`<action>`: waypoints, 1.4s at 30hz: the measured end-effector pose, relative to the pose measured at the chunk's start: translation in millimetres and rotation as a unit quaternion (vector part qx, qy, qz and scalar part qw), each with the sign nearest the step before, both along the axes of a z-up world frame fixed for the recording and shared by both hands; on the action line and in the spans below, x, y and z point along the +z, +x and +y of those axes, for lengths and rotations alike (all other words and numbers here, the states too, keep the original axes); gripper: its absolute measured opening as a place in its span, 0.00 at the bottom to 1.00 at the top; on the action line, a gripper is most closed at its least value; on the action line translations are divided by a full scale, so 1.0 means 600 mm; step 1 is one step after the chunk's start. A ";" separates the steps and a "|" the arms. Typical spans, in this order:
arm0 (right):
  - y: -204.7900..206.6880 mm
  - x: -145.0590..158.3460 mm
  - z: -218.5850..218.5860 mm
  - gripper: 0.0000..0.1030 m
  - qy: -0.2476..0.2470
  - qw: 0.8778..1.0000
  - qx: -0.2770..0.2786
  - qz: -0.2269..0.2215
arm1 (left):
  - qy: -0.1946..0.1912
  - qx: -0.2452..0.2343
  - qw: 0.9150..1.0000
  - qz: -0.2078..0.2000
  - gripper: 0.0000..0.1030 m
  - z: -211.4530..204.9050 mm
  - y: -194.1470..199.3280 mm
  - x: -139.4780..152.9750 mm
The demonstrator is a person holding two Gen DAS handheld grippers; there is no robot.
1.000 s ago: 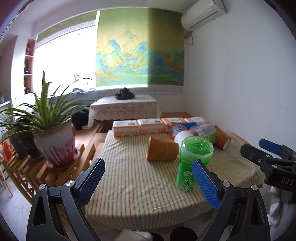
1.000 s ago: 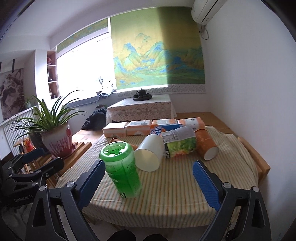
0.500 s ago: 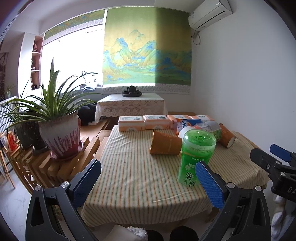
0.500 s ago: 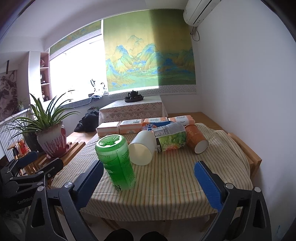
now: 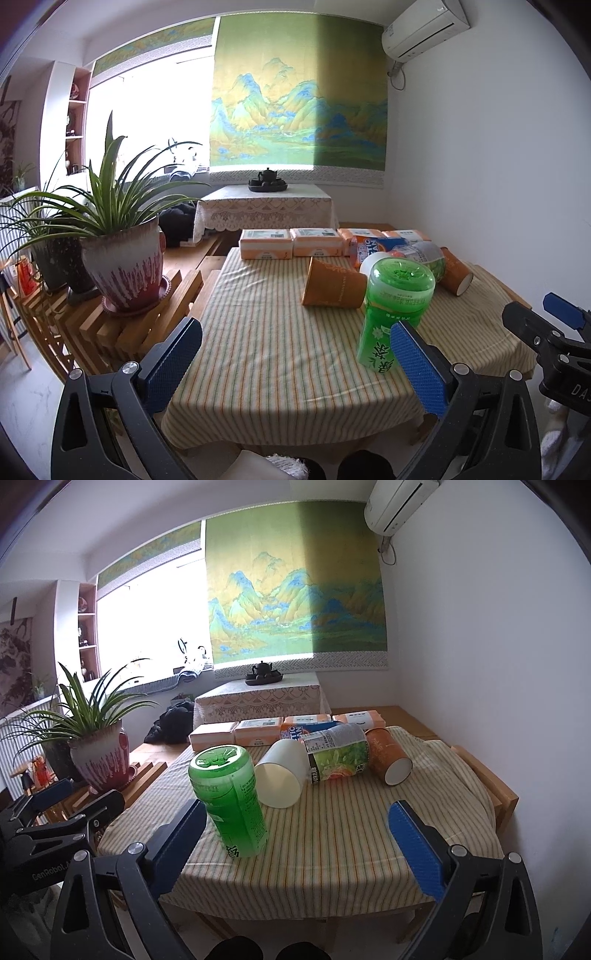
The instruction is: Flip cup upside down
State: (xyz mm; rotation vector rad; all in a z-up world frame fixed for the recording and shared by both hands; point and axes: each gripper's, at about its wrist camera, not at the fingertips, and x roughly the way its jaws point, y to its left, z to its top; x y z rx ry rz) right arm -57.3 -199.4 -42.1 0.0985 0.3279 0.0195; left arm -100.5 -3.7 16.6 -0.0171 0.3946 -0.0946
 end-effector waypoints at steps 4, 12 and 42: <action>0.001 0.000 -0.003 0.95 0.003 1.000 -0.003 0.000 | 0.001 0.002 1.000 0.000 1.00 0.001 0.000 0.000; 0.000 -0.003 -0.005 0.95 0.005 1.000 -0.004 0.000 | 0.001 0.001 1.000 0.001 1.00 -0.001 0.000 0.000; 0.002 -0.010 -0.006 0.95 0.012 1.000 -0.006 0.004 | 0.000 0.000 1.000 0.002 1.00 -0.004 0.003 0.000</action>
